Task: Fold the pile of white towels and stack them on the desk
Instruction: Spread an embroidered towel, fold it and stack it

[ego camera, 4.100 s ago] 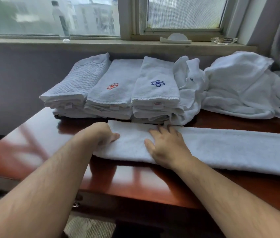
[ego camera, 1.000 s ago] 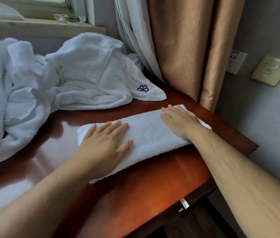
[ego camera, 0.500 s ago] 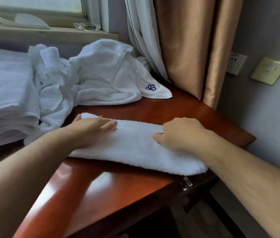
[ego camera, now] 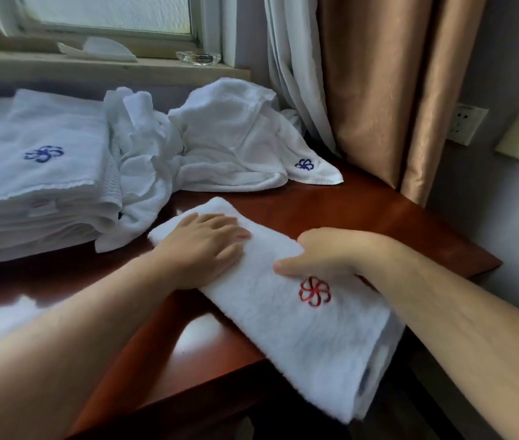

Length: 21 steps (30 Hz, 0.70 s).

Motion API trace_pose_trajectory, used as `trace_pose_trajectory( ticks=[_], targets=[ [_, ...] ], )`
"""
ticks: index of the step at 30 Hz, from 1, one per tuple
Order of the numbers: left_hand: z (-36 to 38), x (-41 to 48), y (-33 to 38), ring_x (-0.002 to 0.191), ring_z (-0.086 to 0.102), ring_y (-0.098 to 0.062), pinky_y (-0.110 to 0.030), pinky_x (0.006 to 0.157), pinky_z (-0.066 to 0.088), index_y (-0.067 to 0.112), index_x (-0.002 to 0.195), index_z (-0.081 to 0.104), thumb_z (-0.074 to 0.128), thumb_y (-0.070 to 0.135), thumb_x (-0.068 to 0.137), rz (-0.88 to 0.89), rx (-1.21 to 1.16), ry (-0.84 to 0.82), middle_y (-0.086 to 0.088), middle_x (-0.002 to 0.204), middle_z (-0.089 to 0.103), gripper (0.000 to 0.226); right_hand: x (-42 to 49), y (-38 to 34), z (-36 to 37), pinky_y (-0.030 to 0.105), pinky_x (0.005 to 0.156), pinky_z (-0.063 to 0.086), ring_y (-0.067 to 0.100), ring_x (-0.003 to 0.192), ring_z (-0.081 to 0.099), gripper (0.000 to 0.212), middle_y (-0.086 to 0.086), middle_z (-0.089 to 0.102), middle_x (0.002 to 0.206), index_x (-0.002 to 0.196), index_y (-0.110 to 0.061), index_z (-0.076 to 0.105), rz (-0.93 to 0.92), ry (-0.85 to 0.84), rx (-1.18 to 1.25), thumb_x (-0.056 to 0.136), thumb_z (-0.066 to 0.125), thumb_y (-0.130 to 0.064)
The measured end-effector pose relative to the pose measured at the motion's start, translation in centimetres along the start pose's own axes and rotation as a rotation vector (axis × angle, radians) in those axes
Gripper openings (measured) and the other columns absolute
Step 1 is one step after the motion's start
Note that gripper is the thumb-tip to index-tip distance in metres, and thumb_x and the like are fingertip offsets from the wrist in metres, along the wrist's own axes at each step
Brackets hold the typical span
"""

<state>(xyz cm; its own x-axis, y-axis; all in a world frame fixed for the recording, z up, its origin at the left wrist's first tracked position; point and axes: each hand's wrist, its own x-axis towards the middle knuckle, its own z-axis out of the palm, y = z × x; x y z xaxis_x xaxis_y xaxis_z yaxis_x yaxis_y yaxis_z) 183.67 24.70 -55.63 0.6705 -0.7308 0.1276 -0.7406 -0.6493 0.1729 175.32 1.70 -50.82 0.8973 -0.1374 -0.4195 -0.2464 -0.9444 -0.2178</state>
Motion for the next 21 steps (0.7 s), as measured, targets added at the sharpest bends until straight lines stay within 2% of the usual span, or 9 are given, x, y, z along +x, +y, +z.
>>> trace_pose_trajectory(
  ticks=[2, 4, 7, 9, 11, 13, 15, 18, 21],
  targets=[
    [-0.7, 0.1, -0.7, 0.149, 0.027, -0.009, -0.044, 0.124, 0.015, 0.044, 0.143, 0.049, 0.026, 0.059, 0.092, 0.154, 0.055, -0.018, 0.014, 0.157, 0.040, 0.058, -0.3, 0.1, -0.5, 0.030, 0.062, 0.059, 0.019, 0.077, 0.074, 0.072, 0.002, 0.072, 0.095, 0.105, -0.015, 0.066, 0.012, -0.158, 0.096, 0.074, 0.065, -0.080],
    [-0.7, 0.1, -1.0, 0.146, 0.035, -0.016, -0.044, 0.122, 0.020, 0.036, 0.142, 0.053, 0.035, 0.051, 0.093, 0.134, 0.099, 0.127, 0.010, 0.152, 0.046, 0.054, 0.4, -0.3, -0.4, 0.032, 0.066, 0.061, 0.021, 0.074, 0.076, 0.080, 0.007, 0.074, 0.098, 0.119, -0.010, 0.063, 0.029, -0.130, 0.269, 0.077, 0.063, -0.079],
    [0.1, -0.7, -0.2, 0.134, 0.043, -0.030, -0.044, 0.112, 0.030, 0.020, 0.139, 0.054, 0.044, 0.046, 0.096, -0.304, -0.013, 0.493, -0.006, 0.144, 0.052, 0.050, 2.1, -1.9, 0.4, 0.035, 0.064, 0.056, 0.021, 0.079, 0.073, 0.084, 0.003, 0.073, 0.097, 0.130, -0.009, 0.058, 0.060, 0.065, 0.451, 0.081, 0.059, -0.077],
    [0.2, -1.3, 0.3, 0.135, 0.036, -0.036, -0.047, 0.110, 0.030, 0.013, 0.140, 0.049, 0.044, 0.048, 0.097, -0.693, -0.224, 0.448, -0.014, 0.145, 0.046, 0.056, 2.9, -2.8, 0.5, 0.035, 0.068, 0.050, 0.021, 0.086, 0.068, 0.082, -0.002, 0.070, 0.100, 0.132, -0.011, 0.057, 0.080, 0.107, 0.543, 0.080, 0.061, -0.075],
    [-0.1, -1.8, 0.5, 0.133, 0.036, -0.041, -0.049, 0.106, 0.033, 0.008, 0.137, 0.052, 0.033, 0.056, 0.097, -0.882, -0.328, 0.252, -0.019, 0.141, 0.048, 0.066, 3.2, -3.4, 0.4, 0.043, 0.087, 0.050, 0.023, 0.096, 0.068, 0.083, -0.002, 0.071, 0.108, 0.132, -0.015, 0.061, 0.070, 0.078, 0.608, 0.075, 0.066, -0.075],
    [-0.1, -2.1, 0.6, 0.130, 0.038, -0.041, -0.049, 0.103, 0.035, 0.009, 0.137, 0.053, 0.025, 0.062, 0.097, -0.871, -0.295, 0.156, -0.018, 0.138, 0.052, 0.072, 3.1, -4.0, 0.5, 0.044, 0.095, 0.053, 0.022, 0.095, 0.073, 0.072, -0.001, 0.077, 0.105, 0.123, -0.017, 0.067, 0.000, 0.045, 0.646, 0.072, 0.072, -0.068],
    [-0.1, -2.3, 1.0, 0.129, 0.040, -0.041, -0.048, 0.106, 0.035, 0.016, 0.141, 0.050, 0.023, 0.064, 0.094, -0.787, -0.338, 0.153, -0.014, 0.138, 0.054, 0.072, 2.7, -4.7, 0.7, 0.045, 0.090, 0.059, 0.023, 0.086, 0.077, 0.058, 0.002, 0.079, 0.097, 0.118, -0.015, 0.069, -0.074, 0.036, 0.733, 0.077, 0.075, -0.056],
    [-0.1, -2.9, 1.7, 0.133, 0.044, -0.037, -0.047, 0.111, 0.035, 0.023, 0.144, 0.046, 0.038, 0.056, 0.095, -0.681, -0.603, 0.275, -0.006, 0.141, 0.056, 0.060, 1.6, -5.1, 1.2, 0.046, 0.084, 0.062, 0.029, 0.089, 0.077, 0.048, 0.012, 0.078, 0.099, 0.117, -0.006, 0.068, -0.106, -0.026, 1.044, 0.087, 0.076, -0.041],
    [0.1, -3.3, 1.8, 0.131, 0.052, -0.020, -0.042, 0.113, 0.039, 0.020, 0.148, 0.041, 0.058, 0.035, 0.098, -0.546, -0.857, 0.464, 0.001, 0.140, 0.056, 0.056, 0.3, -5.6, 2.0, 0.051, 0.091, 0.059, 0.037, 0.098, 0.074, 0.041, 0.021, 0.075, 0.106, 0.115, 0.003, 0.070, -0.117, -0.057, 1.281, 0.089, 0.076, -0.028]
  ],
)
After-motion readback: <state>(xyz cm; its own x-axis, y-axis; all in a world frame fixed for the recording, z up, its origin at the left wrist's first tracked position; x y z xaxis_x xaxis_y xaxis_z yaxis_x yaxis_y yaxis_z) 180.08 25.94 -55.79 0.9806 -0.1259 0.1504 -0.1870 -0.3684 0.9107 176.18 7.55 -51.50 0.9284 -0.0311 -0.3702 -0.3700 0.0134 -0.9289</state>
